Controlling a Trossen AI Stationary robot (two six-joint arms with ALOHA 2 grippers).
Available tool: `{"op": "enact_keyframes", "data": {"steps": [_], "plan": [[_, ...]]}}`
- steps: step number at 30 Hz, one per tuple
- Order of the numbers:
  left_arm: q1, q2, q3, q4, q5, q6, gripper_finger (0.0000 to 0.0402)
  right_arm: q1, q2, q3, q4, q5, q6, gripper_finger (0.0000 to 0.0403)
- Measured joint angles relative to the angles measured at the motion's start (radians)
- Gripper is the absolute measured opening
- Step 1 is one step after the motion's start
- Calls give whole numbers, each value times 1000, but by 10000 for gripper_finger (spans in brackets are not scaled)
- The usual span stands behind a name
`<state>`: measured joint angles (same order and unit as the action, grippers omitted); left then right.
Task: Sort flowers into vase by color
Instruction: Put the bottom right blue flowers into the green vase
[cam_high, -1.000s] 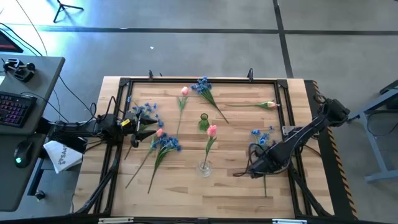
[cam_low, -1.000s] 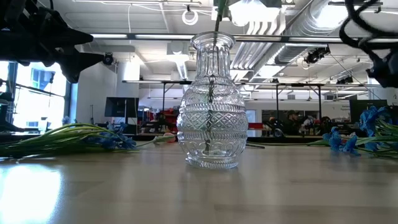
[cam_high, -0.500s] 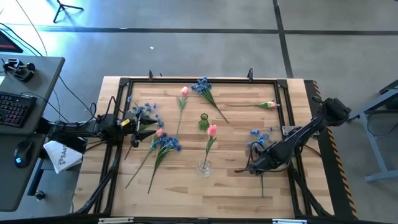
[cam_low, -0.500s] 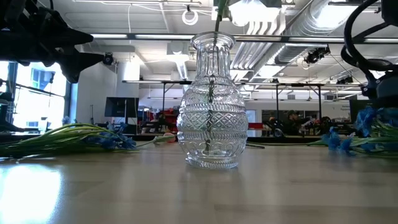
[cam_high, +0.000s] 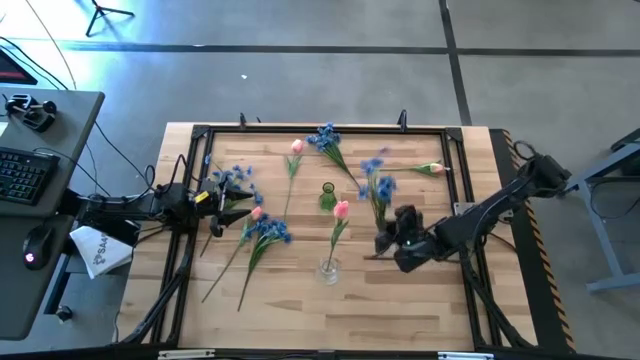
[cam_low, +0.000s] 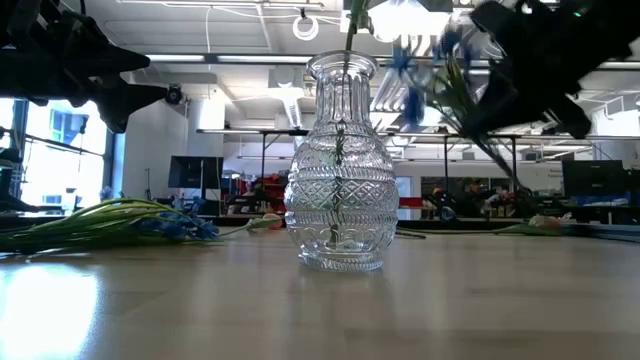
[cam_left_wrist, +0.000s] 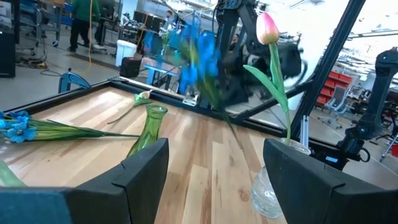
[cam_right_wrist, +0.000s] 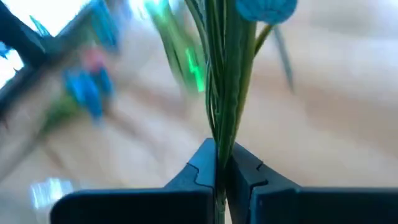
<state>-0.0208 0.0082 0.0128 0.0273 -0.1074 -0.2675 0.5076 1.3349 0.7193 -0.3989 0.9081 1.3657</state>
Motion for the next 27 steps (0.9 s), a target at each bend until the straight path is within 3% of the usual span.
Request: {"op": "enact_keyframes", "data": {"steps": [2,4,6,9,12,14,20,27], "plan": [[0,0,0,0,0,7,250,-37,-6,0,100,79,-179,3],[0,0,0,0,0,8,250,-90,-8,0,243,93,-402,2],[0,0,0,0,0,9,250,-150,-8,0,425,-1,-659,2],[0,0,0,0,0,9,250,-243,-8,0,717,-245,-1021,1],[0,0,0,0,9,9,250,-333,-8,1,922,-343,-1280,1],[0,0,0,0,14,9,250,-404,-8,1,1001,-395,-1360,1],[0,0,0,0,16,9,250,-587,90,1,1211,-723,-1350,1],[0,0,0,-2,17,9,250,-635,202,1,1315,-769,-1382,0]]}}
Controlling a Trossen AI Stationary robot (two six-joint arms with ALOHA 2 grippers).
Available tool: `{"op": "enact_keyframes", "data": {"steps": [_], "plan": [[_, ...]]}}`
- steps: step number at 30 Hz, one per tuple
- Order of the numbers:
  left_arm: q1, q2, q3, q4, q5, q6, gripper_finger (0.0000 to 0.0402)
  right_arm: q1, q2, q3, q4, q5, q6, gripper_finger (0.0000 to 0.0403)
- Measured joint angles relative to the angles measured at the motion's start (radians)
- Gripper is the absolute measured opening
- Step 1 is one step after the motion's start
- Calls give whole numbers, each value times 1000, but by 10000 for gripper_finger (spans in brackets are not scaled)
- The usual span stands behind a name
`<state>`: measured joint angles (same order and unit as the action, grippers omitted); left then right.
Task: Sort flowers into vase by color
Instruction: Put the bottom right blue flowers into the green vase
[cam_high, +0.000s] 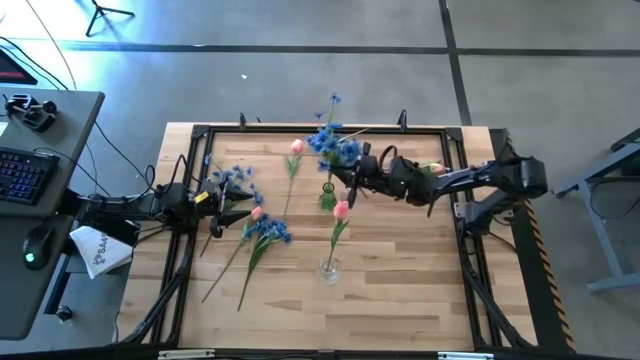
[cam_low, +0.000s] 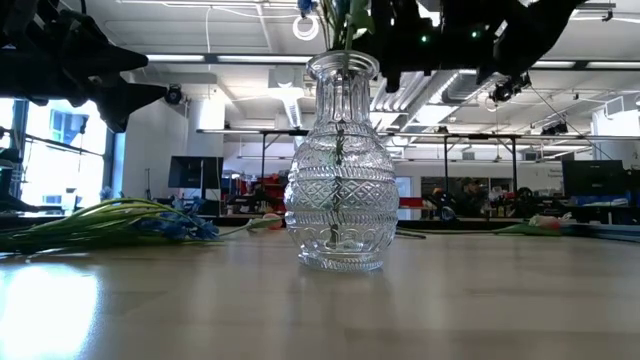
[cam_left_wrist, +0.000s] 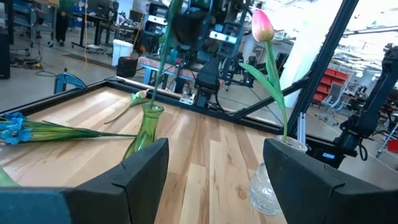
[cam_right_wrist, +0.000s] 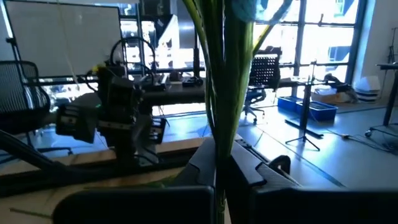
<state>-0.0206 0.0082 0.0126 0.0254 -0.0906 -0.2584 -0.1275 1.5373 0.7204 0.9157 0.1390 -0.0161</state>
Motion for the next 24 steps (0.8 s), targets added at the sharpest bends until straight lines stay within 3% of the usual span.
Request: {"op": "enact_keyframes", "data": {"steps": [6,10,18,24], "plan": [[0,0,0,0,0,0,250,-4,39,0,-17,-1,-8,2],[0,0,0,-1,0,0,250,-3,41,0,-63,9,-10,24],[0,0,0,-2,0,0,250,-3,34,0,-171,10,61,144],[0,0,0,0,-1,0,250,-5,-35,42,-423,10,136,220]]}}
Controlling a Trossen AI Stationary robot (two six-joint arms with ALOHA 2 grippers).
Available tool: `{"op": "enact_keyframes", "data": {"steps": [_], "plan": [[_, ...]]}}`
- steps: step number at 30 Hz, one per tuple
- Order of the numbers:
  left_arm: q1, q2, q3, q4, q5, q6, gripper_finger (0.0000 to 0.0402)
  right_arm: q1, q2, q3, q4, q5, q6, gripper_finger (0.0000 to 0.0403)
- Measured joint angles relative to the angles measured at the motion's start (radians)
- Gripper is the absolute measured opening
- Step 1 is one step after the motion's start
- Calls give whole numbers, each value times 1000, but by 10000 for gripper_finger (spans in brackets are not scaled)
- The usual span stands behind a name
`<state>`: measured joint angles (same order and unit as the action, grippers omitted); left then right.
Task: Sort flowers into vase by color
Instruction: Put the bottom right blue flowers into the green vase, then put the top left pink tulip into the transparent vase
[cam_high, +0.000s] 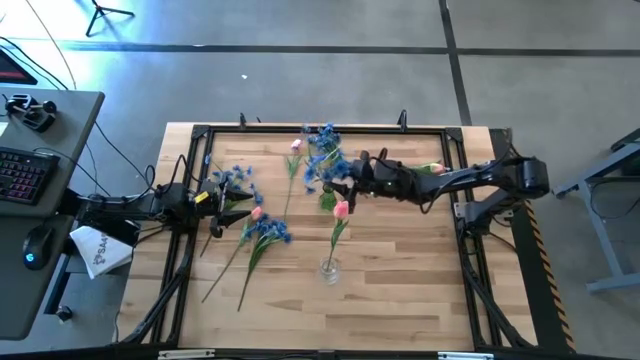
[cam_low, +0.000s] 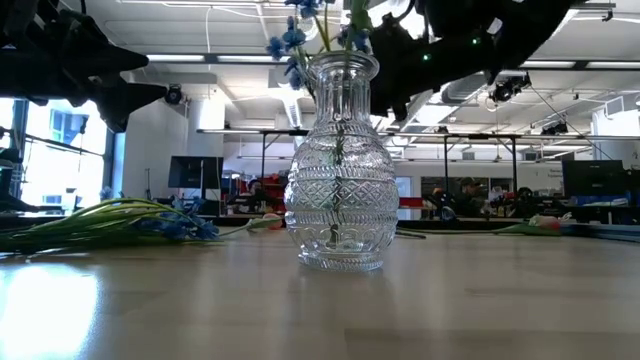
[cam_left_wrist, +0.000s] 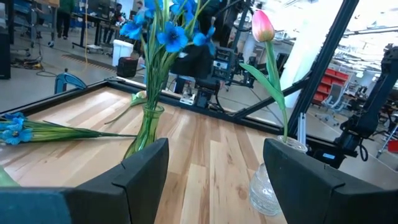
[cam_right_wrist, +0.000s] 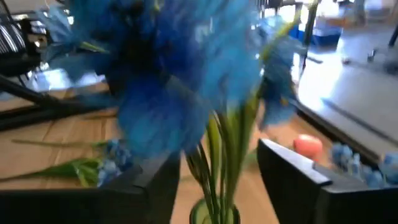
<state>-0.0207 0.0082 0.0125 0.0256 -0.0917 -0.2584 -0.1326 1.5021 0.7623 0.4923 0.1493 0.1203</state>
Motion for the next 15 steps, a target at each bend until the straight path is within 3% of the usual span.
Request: {"op": "enact_keyframes", "data": {"steps": [6,15], "plan": [[0,0,0,0,-3,0,250,2,-75,114,-361,-7,43,258],[0,0,0,-2,-3,0,250,2,-136,344,-946,-42,148,259]]}}
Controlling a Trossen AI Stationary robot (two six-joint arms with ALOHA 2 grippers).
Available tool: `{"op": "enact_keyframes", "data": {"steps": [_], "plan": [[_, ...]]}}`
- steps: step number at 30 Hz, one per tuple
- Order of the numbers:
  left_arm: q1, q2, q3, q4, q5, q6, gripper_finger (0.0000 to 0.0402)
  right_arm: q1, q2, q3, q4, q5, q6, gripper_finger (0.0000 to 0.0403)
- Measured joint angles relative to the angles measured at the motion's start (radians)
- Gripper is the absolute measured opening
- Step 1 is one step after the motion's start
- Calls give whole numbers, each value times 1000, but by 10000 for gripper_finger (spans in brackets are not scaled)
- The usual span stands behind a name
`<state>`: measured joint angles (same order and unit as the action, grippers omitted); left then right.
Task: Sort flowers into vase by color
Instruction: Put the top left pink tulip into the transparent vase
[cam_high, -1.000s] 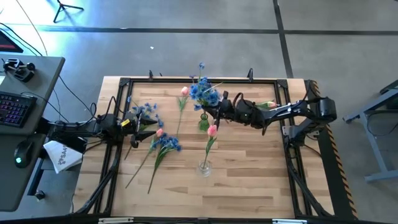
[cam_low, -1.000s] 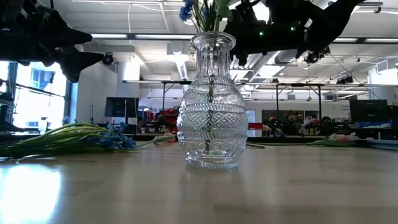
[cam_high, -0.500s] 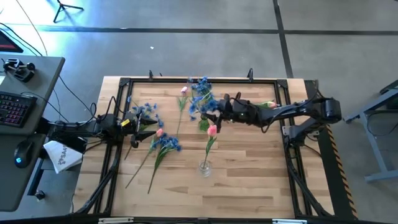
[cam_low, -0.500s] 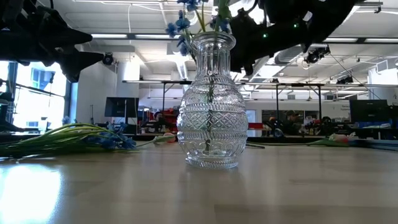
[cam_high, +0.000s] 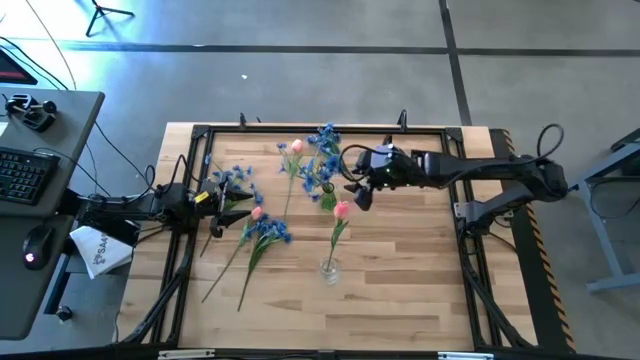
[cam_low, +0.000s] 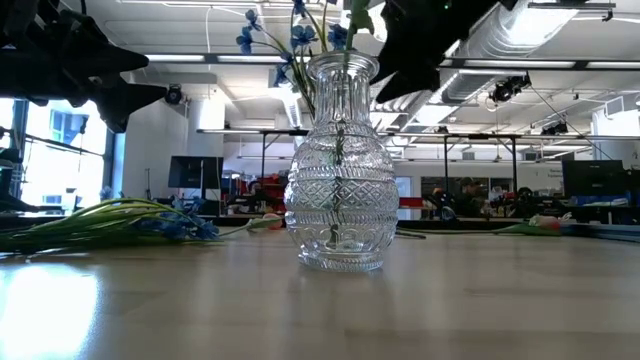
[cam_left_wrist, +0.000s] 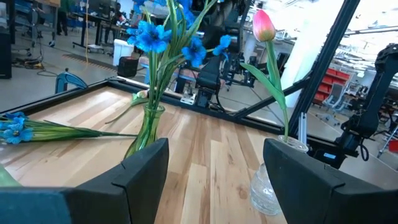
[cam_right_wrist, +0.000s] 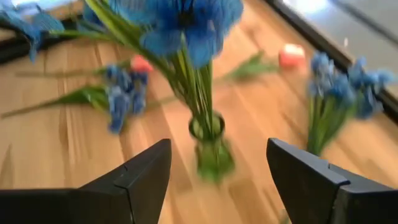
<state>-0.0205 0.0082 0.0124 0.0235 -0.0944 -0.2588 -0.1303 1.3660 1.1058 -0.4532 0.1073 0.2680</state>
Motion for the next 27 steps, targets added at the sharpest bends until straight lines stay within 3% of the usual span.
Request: {"op": "enact_keyframes", "data": {"steps": [9,16,22,27], "plan": [[0,0,0,-1,1,-1,250,2,-3,72,-404,-127,165,259],[0,0,0,0,-2,-17,250,32,-5,13,-537,-102,291,259],[0,5,0,3,-23,-51,250,84,-5,-195,-377,-54,413,259],[0,74,15,-9,-139,-75,250,171,-5,-405,22,57,556,259]]}}
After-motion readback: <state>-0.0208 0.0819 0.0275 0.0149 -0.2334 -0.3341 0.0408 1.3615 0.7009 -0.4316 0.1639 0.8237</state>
